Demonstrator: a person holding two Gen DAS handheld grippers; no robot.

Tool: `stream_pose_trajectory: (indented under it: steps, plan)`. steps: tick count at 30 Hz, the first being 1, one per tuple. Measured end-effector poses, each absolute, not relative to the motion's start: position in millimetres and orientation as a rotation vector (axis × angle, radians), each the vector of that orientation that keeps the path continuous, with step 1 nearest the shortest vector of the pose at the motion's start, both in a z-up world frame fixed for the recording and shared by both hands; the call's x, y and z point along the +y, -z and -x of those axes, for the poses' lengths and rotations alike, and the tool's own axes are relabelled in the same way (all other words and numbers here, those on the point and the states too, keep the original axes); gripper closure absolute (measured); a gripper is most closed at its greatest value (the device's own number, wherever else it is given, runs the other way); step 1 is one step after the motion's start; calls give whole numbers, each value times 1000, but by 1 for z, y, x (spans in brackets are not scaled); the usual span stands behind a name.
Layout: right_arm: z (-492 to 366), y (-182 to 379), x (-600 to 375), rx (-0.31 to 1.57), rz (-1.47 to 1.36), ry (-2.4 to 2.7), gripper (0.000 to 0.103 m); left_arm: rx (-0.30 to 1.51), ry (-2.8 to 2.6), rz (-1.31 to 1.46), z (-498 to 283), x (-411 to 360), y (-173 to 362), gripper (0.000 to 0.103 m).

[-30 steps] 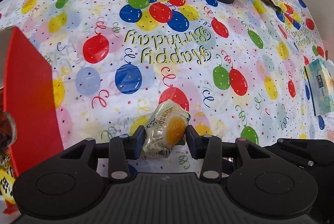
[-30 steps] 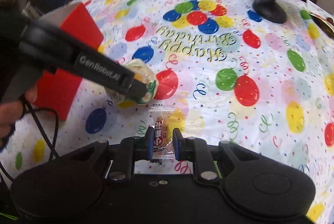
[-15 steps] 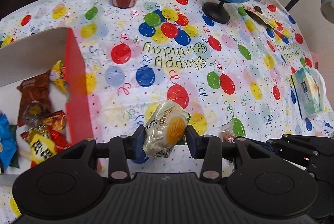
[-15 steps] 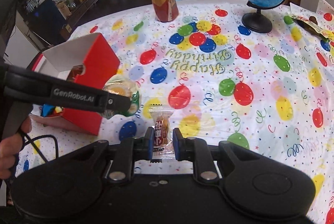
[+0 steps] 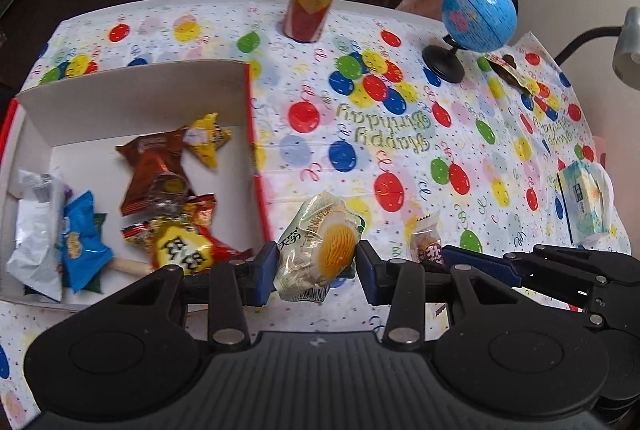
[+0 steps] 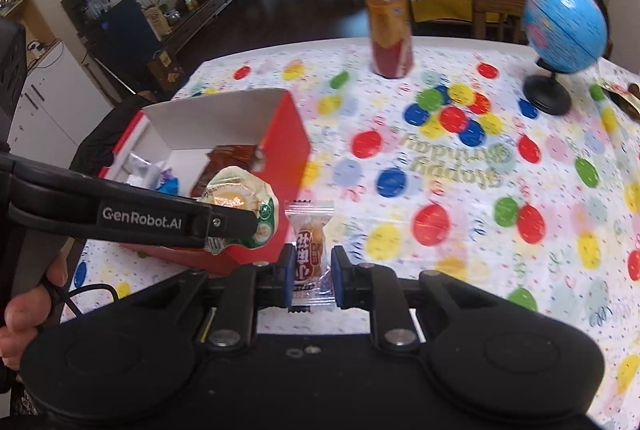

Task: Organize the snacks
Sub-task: 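Carry the round candy and small wrapped candy over the box, then lower both candies into the box and open both grippers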

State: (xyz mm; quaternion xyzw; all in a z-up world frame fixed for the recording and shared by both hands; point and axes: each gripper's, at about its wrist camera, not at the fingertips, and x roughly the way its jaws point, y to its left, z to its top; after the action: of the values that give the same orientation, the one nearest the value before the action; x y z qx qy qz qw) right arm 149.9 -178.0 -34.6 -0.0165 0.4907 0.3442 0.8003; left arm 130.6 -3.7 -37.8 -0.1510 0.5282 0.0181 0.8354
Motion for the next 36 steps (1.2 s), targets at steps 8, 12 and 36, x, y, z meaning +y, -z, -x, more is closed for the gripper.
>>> stream_pose_trajectory:
  steps: [8,12,36]
  plan:
    - [-137,21,-125,1039,60,-772,87,1086,-93,362,-110,53,27,62]
    - [-133,18,-98,1040,69,-784,87,1076,-124,379,-101,84,26,62]
    - [-143,82,26,1204,118,-736,86,1195,-159,359,-118,190,91,62]
